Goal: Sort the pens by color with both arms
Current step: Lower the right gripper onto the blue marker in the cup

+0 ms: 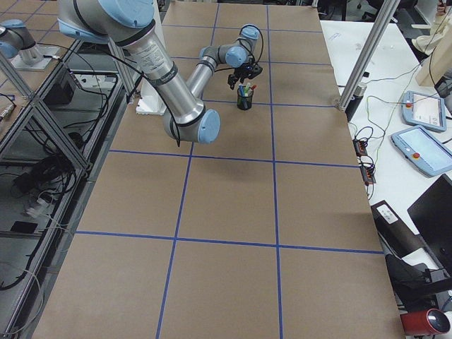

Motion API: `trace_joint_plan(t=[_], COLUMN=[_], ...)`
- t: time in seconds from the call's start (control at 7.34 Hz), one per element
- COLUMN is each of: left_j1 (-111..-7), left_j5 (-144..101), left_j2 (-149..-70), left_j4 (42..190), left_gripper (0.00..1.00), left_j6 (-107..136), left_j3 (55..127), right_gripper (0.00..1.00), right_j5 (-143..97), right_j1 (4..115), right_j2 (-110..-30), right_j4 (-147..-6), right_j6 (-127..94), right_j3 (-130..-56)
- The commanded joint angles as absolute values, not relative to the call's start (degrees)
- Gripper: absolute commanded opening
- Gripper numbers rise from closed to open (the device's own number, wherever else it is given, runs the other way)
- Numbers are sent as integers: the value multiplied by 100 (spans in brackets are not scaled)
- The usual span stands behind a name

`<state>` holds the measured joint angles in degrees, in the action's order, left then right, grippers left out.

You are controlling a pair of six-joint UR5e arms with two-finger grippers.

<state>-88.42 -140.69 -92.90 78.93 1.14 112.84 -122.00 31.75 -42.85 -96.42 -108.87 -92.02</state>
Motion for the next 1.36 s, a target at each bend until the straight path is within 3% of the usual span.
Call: trace_joint_plan(t=[0.0,1.23], left_j1=[-8842,-8850], left_j5=[-14062,-14062], left_j2=[-9290,-9290], left_j4=[7893,7893], left_gripper=[100,100], left_j6=[114,114], left_j3=[11285,11294], right_gripper=[78,77], right_j5=[-12191,-11988], right_j1=[3173,3129], right_j2=[-4263,-4166], right_j4=[-9633,-9250], right_j6=[-10899,-11038], right_j3=[-9193,-8826])
